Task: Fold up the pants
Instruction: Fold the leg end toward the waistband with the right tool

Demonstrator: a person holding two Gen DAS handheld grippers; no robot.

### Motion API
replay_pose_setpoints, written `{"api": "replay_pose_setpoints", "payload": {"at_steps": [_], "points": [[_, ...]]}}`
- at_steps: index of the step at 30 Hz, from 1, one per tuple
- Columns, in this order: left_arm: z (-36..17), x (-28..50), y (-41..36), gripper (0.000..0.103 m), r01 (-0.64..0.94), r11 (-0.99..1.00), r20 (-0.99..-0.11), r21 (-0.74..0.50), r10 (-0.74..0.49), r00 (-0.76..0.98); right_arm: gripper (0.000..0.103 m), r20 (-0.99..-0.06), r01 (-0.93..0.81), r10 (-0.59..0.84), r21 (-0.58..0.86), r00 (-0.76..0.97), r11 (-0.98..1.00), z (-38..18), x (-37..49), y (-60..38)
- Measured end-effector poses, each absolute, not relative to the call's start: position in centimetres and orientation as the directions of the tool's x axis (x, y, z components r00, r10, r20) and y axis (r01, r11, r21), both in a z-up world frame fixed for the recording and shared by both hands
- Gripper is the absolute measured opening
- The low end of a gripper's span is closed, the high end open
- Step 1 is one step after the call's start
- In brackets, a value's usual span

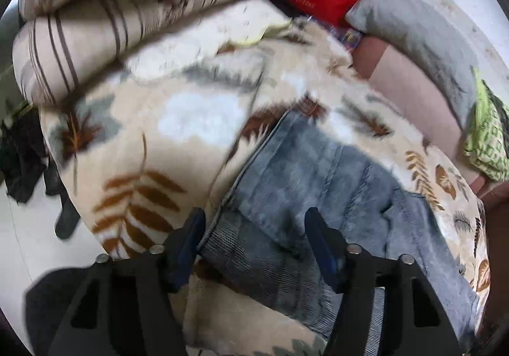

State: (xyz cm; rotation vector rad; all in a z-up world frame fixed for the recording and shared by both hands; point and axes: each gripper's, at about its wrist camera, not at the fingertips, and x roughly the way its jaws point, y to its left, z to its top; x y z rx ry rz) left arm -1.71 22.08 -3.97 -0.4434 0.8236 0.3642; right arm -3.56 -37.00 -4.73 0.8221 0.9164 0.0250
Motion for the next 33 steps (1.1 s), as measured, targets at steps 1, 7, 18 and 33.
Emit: {"api": "replay_pose_setpoints", "payload": {"at_steps": [1, 7, 18, 33], "points": [[-3.2, -1.8, 21.6, 0.066, -0.463, 0.860, -0.749, -0.215, 0.159, 0.643, 0.070, -0.678, 0.310, 0.349, 0.651, 0.646, 0.693, -4.0, -2.8, -37.6], [0.0, -2.7, 17.1, 0.076, -0.352, 0.926, -0.669, -0.135, 0.177, 0.722, 0.084, -0.638, 0.332, 0.448, 0.738, 0.627, 0.588, -7.8, 4.7, -40.9], [-1.5, 1.3, 4.9, 0.076, 0.016, 0.995, -0.727, -0.095, -0.080, 0.682, 0.084, -0.581, 0.342, 0.415, 0.783, 0.700, 0.520, -3.9, -6.7, -42.1], [-3.2, 2.9, -13.8, 0.076, 0.334, 0.936, -0.794, -0.108, -0.283, 0.538, 0.084, -0.473, 0.447, 0.417, 0.879, 0.776, 0.164, -11.6, -10.5, -45.2]]}}
